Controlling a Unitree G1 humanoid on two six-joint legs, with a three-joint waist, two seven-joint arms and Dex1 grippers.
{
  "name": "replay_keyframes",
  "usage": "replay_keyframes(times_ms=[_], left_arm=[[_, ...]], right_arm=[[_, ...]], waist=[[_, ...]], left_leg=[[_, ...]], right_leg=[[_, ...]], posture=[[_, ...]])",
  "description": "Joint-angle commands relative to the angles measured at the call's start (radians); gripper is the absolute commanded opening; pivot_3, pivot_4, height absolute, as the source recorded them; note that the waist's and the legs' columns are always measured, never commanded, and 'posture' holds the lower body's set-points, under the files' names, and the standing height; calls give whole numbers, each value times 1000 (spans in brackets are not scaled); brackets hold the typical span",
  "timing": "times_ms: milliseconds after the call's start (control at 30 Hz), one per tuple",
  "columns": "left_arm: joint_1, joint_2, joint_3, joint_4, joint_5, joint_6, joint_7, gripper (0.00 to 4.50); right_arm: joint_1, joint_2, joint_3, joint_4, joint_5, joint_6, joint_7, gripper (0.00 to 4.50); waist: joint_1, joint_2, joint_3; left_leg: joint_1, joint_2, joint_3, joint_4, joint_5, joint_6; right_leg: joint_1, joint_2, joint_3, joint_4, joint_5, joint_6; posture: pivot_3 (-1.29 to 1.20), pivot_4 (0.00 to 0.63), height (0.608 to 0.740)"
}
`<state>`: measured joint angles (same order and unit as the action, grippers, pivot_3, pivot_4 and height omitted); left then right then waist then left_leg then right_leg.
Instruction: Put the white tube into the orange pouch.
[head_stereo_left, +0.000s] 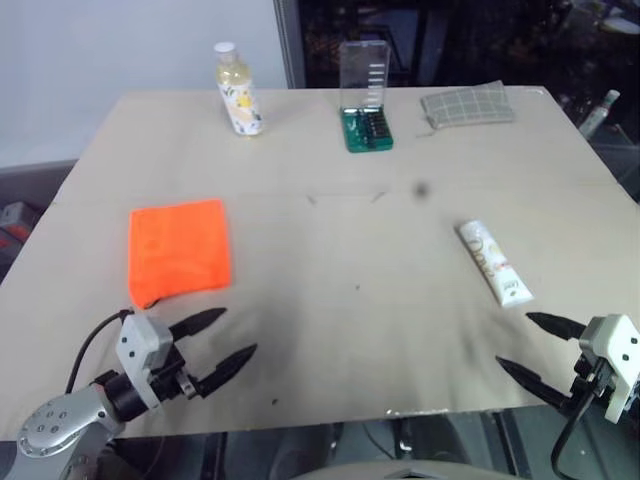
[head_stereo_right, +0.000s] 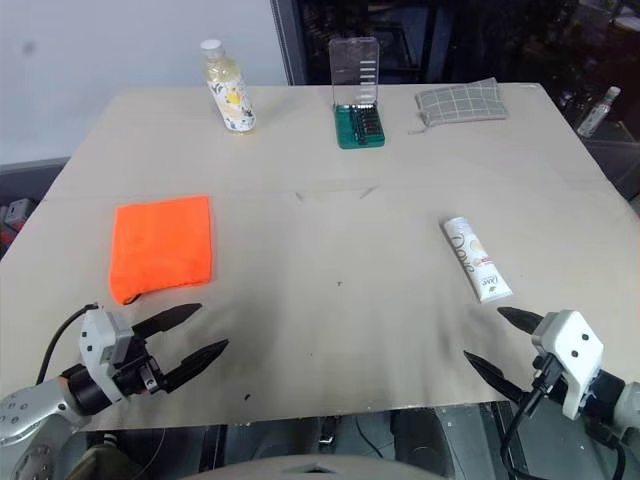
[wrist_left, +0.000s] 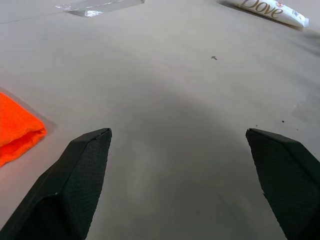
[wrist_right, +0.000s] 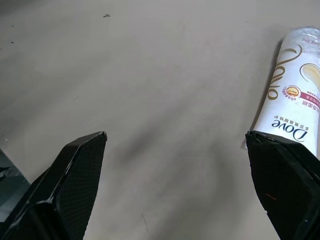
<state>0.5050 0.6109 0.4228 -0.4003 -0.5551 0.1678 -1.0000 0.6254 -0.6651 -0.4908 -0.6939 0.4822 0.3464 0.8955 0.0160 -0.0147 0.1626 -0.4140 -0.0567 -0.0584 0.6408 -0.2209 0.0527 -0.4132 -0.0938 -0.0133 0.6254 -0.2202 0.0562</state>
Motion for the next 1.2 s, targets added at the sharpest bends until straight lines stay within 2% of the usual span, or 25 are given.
replay_keyframes(times_ms=[33,233,400,567,700,833,967,1067,1200], left_arm=[[14,-15,20,59,4,-76,-40,4465],[12,-36,47,244,36,-257,-112,4465],[-38,-46,72,384,102,-416,-72,4465],[-137,32,125,485,211,-542,17,4465],[-164,84,143,528,254,-616,43,4465],[-185,140,146,477,318,-605,102,4465],[-235,174,109,394,455,-541,215,4465],[-251,175,79,338,533,-522,268,4465],[-282,154,18,226,607,-384,341,4465]], right_arm=[[-23,-6,7,-22,16,-8,0,4500],[-147,-17,111,-39,29,-24,1,4500],[-375,-36,294,-31,-2,-80,45,4500],[-619,-17,487,5,-16,-75,73,4500],[-700,-8,551,41,-26,-80,77,4500],[-740,4,583,46,-23,-77,70,4500],[-764,16,597,33,-17,-66,53,4500],[-768,18,599,23,-14,-60,43,4500],[-778,21,599,11,-10,-44,24,4500]], waist=[[0,0,0],[-1,-1,-1],[-1,-1,-1],[1,-5,-2],[2,-5,-2],[0,-5,-2],[2,-5,-2],[-1,-5,-2],[-2,-5,-2]], left_leg=[[0,0,0,0,0,0],[1,6,5,0,0,0],[1,6,5,0,0,0],[0,6,3,1,0,0],[-1,6,0,2,0,0],[-1,4,1,2,0,0],[0,5,0,2,-1,-2],[0,5,0,2,-1,-3],[0,5,1,2,-1,-2]], right_leg=[[0,0,0,0,0,0],[-2,-1,-5,0,0,-1],[-2,-2,-7,0,1,-2],[-1,-3,-13,0,2,-3],[-1,-3,-16,0,5,-7],[-1,-3,-15,0,6,-7],[-1,-3,-16,0,8,-4],[-1,-2,-17,1,8,-3],[-2,0,-17,1,8,-3]], posture=[[0,150,740],[0,150,740],[0,150,740],[0,150,740],[0,150,740],[0,150,740],[0,150,740],[0,150,740],[0,150,740]])
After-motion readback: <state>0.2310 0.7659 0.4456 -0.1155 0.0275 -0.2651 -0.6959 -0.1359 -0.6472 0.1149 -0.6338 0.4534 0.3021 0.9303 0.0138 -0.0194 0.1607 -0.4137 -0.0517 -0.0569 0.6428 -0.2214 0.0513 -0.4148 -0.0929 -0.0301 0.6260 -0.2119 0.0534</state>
